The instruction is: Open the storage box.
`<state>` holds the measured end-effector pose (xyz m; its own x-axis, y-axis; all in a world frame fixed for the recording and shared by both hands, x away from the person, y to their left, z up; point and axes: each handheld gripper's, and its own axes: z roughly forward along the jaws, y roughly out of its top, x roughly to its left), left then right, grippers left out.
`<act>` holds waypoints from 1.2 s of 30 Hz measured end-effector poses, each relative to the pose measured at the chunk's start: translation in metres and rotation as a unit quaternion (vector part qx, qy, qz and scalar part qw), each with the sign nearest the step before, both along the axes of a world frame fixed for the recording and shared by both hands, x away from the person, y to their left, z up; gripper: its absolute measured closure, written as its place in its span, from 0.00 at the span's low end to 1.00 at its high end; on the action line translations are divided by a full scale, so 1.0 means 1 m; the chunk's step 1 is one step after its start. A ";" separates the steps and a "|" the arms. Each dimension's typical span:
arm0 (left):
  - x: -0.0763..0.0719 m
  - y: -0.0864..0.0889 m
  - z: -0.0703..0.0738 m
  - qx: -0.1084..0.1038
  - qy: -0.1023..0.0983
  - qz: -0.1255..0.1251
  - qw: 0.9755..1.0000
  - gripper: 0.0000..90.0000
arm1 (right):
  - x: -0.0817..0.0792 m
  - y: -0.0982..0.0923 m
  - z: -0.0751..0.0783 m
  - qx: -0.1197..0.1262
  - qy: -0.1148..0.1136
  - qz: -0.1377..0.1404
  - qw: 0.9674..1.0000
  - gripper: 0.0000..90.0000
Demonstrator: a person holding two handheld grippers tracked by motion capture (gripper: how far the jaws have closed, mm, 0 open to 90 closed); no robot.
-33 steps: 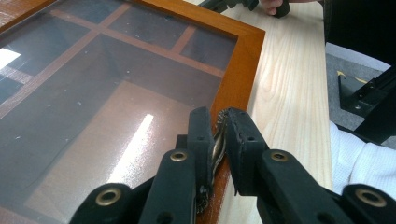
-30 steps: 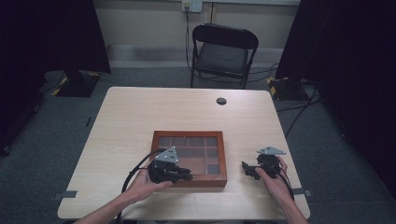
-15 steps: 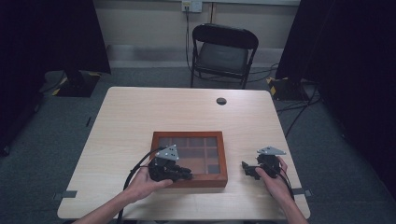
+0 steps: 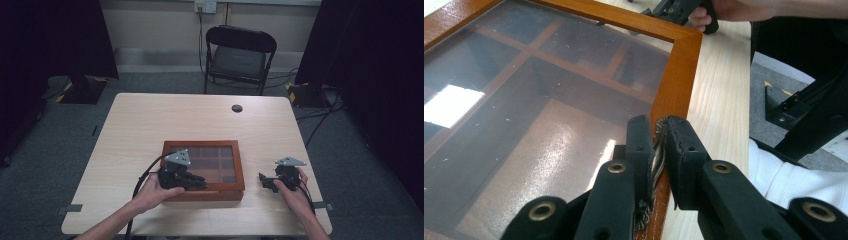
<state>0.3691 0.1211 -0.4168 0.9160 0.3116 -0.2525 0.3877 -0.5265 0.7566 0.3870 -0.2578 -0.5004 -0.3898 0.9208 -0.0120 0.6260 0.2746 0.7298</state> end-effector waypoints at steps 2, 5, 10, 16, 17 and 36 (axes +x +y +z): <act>0.001 0.000 0.003 0.001 0.000 -0.003 1.000 0.90 | 0.000 0.000 0.000 0.000 0.000 0.000 1.000 0.11; 0.003 0.001 0.006 -0.004 0.008 0.002 1.000 0.90 | 0.000 0.000 0.000 0.000 0.000 0.000 1.000 0.11; 0.005 0.001 0.009 0.001 0.012 -0.001 1.000 0.90 | 0.000 0.000 0.000 0.000 0.000 0.000 1.000 0.11; 0.007 -0.002 0.015 0.005 0.013 -0.001 1.000 0.90 | 0.000 0.000 0.000 0.000 0.000 0.000 1.000 0.11; 0.007 -0.003 0.015 -0.002 0.014 0.001 1.000 0.90 | 0.000 0.000 0.000 0.000 0.000 0.000 1.000 0.11; 0.011 -0.004 0.024 0.005 0.013 -0.004 1.000 0.90 | 0.000 0.000 0.000 -0.001 0.000 0.001 1.000 0.11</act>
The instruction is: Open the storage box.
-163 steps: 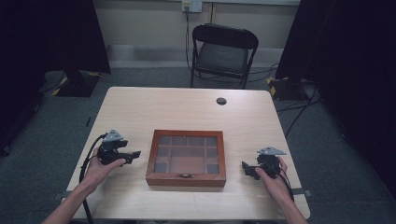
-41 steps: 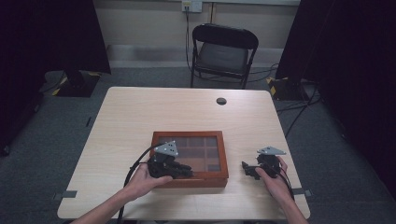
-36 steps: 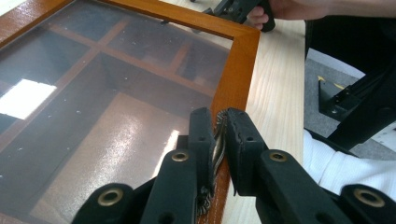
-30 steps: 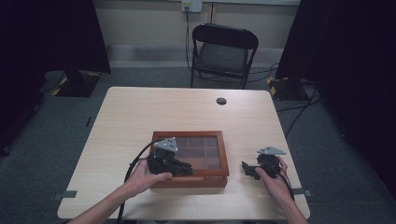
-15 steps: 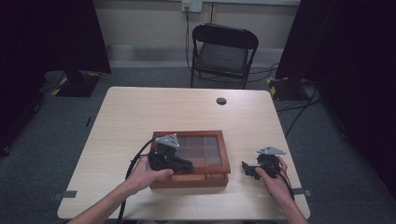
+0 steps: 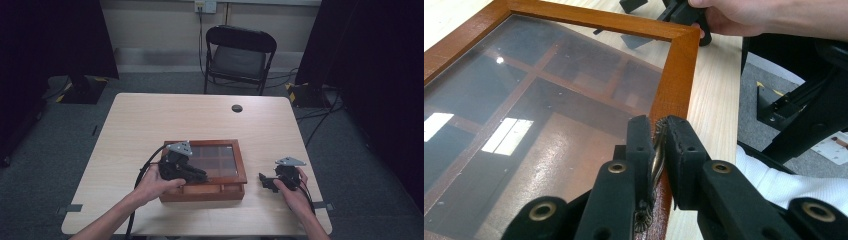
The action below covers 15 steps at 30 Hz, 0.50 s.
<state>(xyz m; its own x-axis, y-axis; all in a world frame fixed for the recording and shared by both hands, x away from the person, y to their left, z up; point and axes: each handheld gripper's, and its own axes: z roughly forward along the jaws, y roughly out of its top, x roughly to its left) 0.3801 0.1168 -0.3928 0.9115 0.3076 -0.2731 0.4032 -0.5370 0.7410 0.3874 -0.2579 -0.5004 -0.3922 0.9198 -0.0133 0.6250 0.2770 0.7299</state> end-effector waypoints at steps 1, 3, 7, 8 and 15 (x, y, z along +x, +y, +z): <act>0.001 0.001 0.001 0.005 0.001 -0.003 1.000 0.90 | 0.000 0.000 0.000 0.000 0.000 0.000 1.000 0.11; 0.001 0.001 0.002 -0.002 0.000 -0.001 1.000 0.90 | 0.000 0.000 0.000 0.000 0.000 0.000 1.000 0.11; 0.002 0.001 0.007 -0.005 -0.002 0.002 1.000 0.90 | 0.000 0.000 0.000 0.000 0.000 0.000 1.000 0.11; 0.003 0.002 0.008 -0.005 -0.002 0.000 1.000 0.90 | 0.000 0.000 0.000 0.000 0.000 0.000 1.000 0.11; 0.004 0.002 0.017 0.000 -0.010 0.004 1.000 0.90 | 0.000 0.000 0.000 0.000 0.000 0.000 1.000 0.11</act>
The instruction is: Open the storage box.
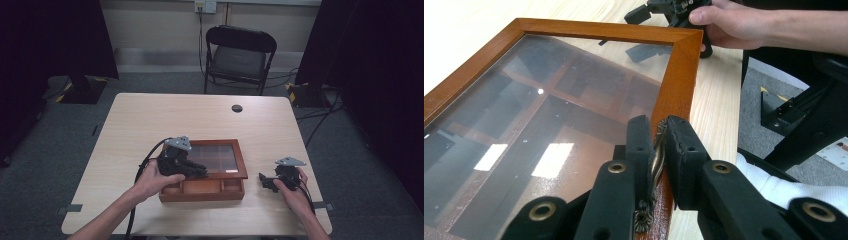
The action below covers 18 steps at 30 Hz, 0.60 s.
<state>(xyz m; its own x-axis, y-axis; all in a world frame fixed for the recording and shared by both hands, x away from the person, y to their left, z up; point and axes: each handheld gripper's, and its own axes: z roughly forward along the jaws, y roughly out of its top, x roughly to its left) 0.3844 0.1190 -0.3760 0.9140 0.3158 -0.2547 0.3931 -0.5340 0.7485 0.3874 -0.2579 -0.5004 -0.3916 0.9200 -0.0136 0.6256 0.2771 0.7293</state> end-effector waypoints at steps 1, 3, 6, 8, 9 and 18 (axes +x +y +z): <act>0.000 0.000 0.001 0.002 0.001 0.000 1.000 0.90 | 0.000 0.000 0.000 0.000 0.000 0.000 1.000 0.11; 0.001 0.000 0.001 -0.001 0.001 0.002 1.000 0.90 | 0.000 0.000 0.000 0.000 0.000 0.000 1.000 0.11; 0.001 0.000 0.003 -0.003 0.003 0.003 1.000 0.90 | 0.000 0.000 0.000 0.000 0.000 0.000 1.000 0.11; 0.002 0.000 0.003 -0.005 0.003 0.003 1.000 0.90 | 0.000 0.000 0.000 0.000 0.000 0.000 1.000 0.11; 0.002 0.000 0.004 -0.001 0.003 0.002 1.000 0.90 | 0.000 0.000 0.000 0.000 0.000 0.000 1.000 0.11; 0.003 0.000 0.008 -0.003 0.001 0.007 1.000 0.90 | 0.000 0.000 0.000 0.000 0.000 0.000 1.000 0.11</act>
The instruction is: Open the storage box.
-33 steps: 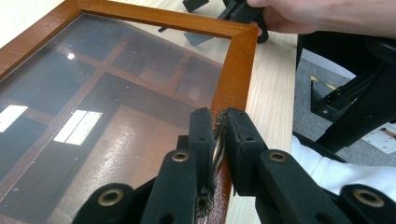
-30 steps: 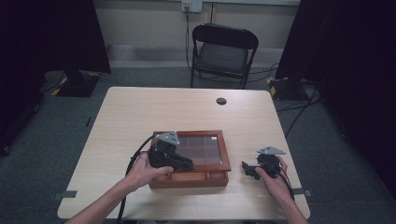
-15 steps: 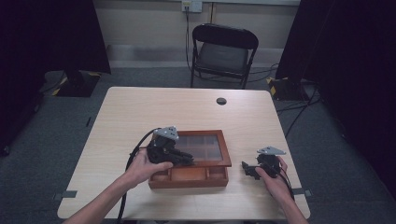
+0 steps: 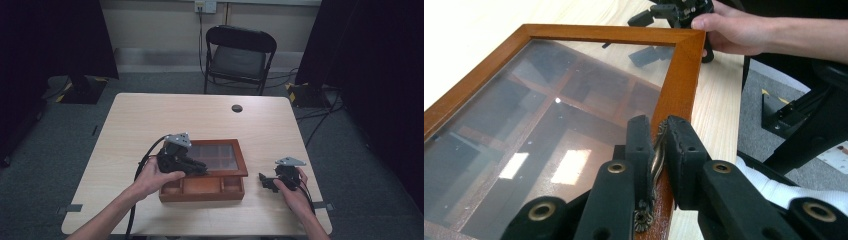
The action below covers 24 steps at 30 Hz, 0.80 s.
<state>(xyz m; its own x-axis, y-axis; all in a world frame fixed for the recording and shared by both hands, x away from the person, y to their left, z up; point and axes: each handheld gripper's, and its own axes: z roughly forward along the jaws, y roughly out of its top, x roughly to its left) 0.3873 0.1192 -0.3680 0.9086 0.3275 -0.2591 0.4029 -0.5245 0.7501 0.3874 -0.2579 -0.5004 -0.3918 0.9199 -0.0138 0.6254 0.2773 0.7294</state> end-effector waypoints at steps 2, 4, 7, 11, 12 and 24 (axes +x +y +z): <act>0.000 0.000 0.001 0.001 -0.005 -0.001 1.000 0.90 | 0.000 0.000 0.000 0.000 0.000 0.000 1.000 0.11; 0.000 0.000 0.002 0.002 -0.004 0.001 1.000 0.90 | 0.000 0.000 0.000 0.000 0.000 0.000 1.000 0.11; 0.001 0.000 0.004 0.006 -0.008 0.002 1.000 0.90 | 0.000 0.000 0.000 0.000 0.000 0.000 1.000 0.11; 0.001 0.000 0.006 0.001 -0.009 0.004 1.000 0.90 | 0.000 0.000 0.000 0.000 0.000 0.000 1.000 0.11; 0.001 -0.001 0.008 0.006 -0.010 0.005 1.000 0.90 | 0.000 0.000 0.000 0.000 0.000 0.000 1.000 0.11; 0.003 0.001 0.014 -0.001 -0.013 0.015 1.000 0.90 | 0.000 0.000 0.000 0.000 0.000 0.000 1.000 0.11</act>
